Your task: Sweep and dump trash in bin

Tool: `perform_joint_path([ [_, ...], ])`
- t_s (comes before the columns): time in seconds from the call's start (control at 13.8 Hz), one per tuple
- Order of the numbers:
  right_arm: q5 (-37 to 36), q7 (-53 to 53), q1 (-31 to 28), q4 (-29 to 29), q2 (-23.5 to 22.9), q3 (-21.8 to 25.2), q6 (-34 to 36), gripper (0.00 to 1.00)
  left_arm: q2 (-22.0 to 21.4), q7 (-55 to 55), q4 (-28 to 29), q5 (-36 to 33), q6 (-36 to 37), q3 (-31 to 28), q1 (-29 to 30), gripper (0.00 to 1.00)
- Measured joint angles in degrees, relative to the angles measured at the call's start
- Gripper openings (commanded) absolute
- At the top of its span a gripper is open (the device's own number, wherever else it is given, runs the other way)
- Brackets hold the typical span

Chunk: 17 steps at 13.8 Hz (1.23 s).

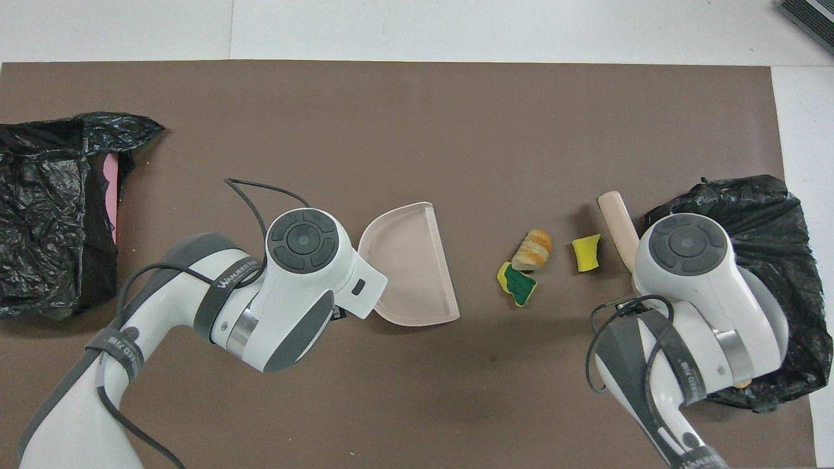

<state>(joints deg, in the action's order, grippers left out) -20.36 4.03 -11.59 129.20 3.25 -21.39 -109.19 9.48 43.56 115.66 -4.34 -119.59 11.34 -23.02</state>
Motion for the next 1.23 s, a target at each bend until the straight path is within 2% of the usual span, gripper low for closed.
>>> perform_joint_path([
  [0.22,4.6,0.0,2.1,1.2,-2.0,-0.9,-1.8,0.0,-0.6,-0.9,1.0,-0.4,0.0,0.0,-0.2,0.0],
  [0.58,22.2,0.0,8.8,1.3,-2.8,-1.2,-2.5,0.0,-1.0,-1.1,1.8,-0.6,0.0,0.0,-0.2,0.0],
  [0.79,28.8,0.2,12.6,1.3,-2.9,-1.2,-4.3,0.0,-1.7,-1.2,2.8,-0.6,0.0,0.0,-0.2,0.0],
  [0.94,37.3,0.3,15.5,1.1,-3.0,-1.3,-4.7,0.0,-2.0,-1.2,3.2,-0.6,0.0,0.0,-0.2,0.0],
  [1.08,45.7,0.3,18.2,0.1,-3.1,-1.3,-4.7,0.0,-2.1,-1.2,3.2,-0.6,0.0,-0.1,-0.2,0.0],
  [1.23,48.6,0.3,18.9,-3.1,-3.6,-1.3,-2.6,0.0,-2.1,-1.2,3.2,-0.6,0.0,-0.1,-0.2,0.0],
])
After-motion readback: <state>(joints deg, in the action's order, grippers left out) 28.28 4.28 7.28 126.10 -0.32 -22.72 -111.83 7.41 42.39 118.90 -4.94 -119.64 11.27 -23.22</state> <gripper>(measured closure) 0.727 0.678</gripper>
